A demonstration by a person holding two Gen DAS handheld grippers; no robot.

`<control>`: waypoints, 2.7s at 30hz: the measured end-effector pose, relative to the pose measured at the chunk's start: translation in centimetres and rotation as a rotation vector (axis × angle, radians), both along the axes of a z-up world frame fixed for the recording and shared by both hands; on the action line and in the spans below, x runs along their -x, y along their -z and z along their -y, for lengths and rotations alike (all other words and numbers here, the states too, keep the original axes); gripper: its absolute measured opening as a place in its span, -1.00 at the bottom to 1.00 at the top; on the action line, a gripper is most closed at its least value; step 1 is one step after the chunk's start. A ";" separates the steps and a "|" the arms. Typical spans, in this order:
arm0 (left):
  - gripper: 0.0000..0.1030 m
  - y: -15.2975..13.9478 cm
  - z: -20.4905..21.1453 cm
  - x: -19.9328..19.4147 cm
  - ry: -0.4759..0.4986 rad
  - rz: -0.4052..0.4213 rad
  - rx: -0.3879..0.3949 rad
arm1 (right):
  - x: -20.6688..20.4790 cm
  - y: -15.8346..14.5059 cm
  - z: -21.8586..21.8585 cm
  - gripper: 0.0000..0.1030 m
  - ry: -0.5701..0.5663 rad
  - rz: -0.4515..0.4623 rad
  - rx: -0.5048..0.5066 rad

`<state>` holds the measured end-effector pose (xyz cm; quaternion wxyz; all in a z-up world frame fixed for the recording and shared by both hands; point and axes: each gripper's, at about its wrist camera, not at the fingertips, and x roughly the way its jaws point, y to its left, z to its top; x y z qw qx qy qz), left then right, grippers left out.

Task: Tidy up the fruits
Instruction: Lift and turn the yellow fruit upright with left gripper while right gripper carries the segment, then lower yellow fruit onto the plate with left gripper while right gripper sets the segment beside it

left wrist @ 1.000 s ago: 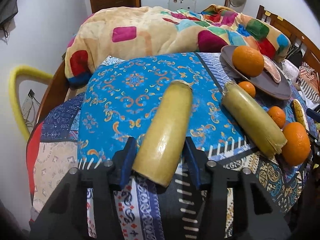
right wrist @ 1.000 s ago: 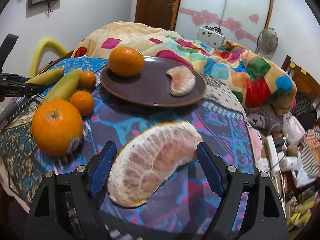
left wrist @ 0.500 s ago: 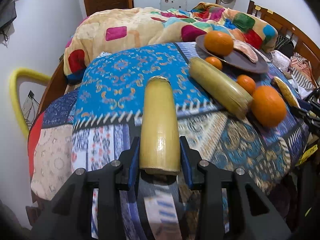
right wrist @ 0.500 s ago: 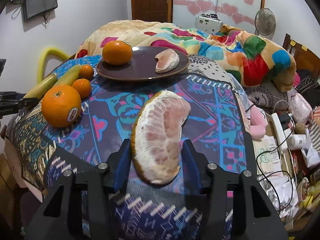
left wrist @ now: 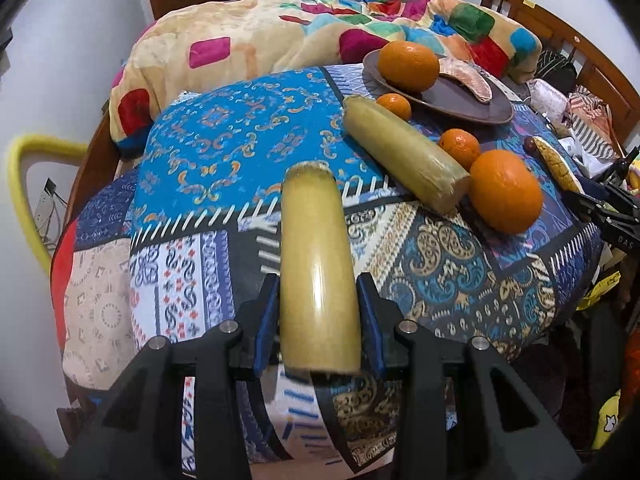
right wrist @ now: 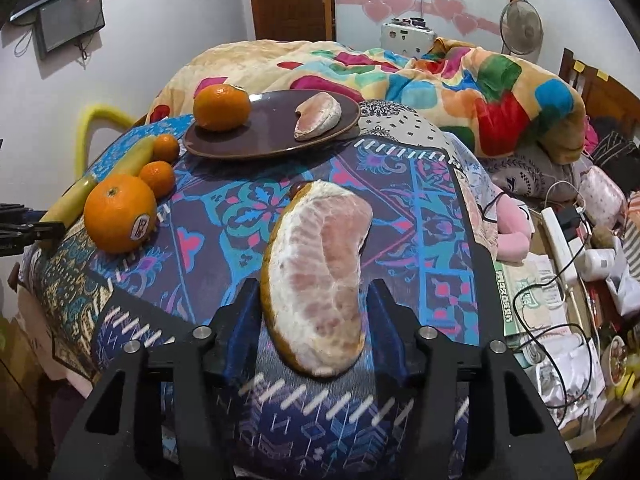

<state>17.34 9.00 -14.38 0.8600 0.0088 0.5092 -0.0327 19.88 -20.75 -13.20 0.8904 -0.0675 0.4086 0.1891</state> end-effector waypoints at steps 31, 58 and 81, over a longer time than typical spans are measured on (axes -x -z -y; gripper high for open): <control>-0.30 -4.3 2.4 -1.6 0.029 0.131 -0.023 | -0.1 -1.7 0.8 -0.12 0.003 0.093 -0.053; -0.30 -10.0 12.3 -6.1 0.162 0.277 0.097 | -0.4 -8.8 1.3 -0.12 -0.005 0.303 -0.136; -0.30 -5.7 14.7 -17.2 0.165 0.130 0.061 | -8.2 -6.8 -1.5 -0.12 -0.104 0.298 -0.094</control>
